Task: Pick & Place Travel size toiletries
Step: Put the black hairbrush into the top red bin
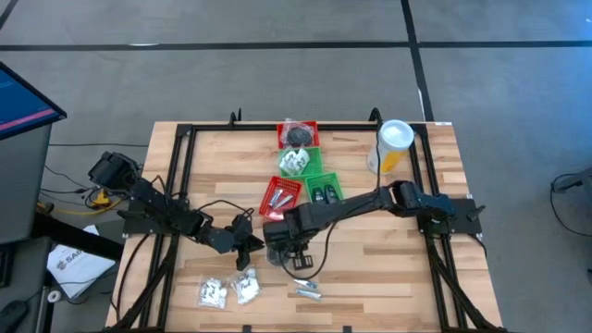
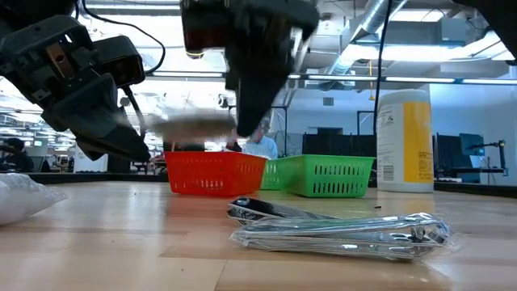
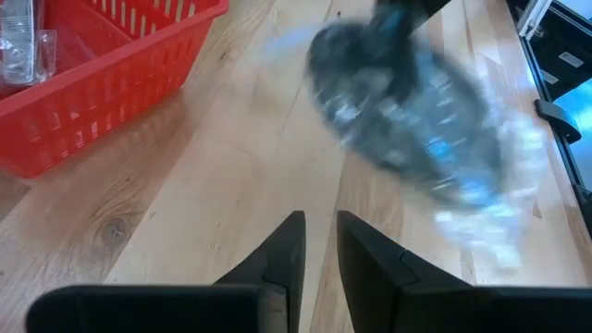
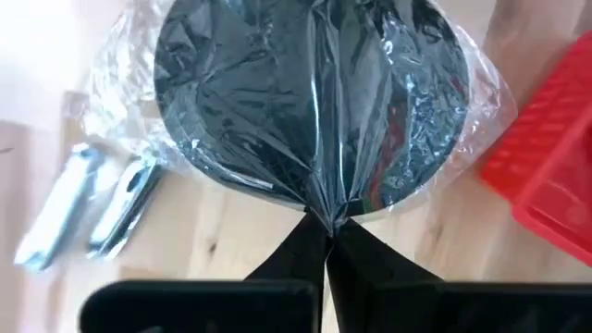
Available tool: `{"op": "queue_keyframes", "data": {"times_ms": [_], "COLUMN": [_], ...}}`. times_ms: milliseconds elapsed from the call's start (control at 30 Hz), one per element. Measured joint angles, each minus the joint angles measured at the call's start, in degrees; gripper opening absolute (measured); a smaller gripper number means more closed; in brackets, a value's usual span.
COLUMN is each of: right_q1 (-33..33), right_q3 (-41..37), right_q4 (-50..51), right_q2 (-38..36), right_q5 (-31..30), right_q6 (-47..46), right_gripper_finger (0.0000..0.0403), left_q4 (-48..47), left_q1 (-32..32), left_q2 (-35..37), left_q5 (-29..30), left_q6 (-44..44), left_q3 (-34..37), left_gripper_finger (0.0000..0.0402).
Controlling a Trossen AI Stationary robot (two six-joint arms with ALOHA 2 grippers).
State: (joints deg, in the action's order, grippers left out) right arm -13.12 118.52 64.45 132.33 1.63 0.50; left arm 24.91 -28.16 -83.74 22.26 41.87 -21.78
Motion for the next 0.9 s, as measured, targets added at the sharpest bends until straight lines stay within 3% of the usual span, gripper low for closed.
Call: {"op": "queue_keyframes", "data": {"times_ms": [433,900], "right_q1": [2.7,16.8], "right_q3": [12.6,13.4], "right_q4": [16.7,18.2], "right_q2": [-0.2,-0.4], "right_q5": [-9.3,-13.7], "right_q6": [0.5,2.2], "right_gripper_finger": [0.0000,0.0000], "left_q4": [0.0,0.0], "left_q1": [0.0,0.0], "left_q2": [0.0,0.0], "left_q5": [0.0,0.0], "left_q6": [0.0,0.0], "left_q3": [0.0,0.0], "left_gripper_finger": [0.0058,0.0058]}}
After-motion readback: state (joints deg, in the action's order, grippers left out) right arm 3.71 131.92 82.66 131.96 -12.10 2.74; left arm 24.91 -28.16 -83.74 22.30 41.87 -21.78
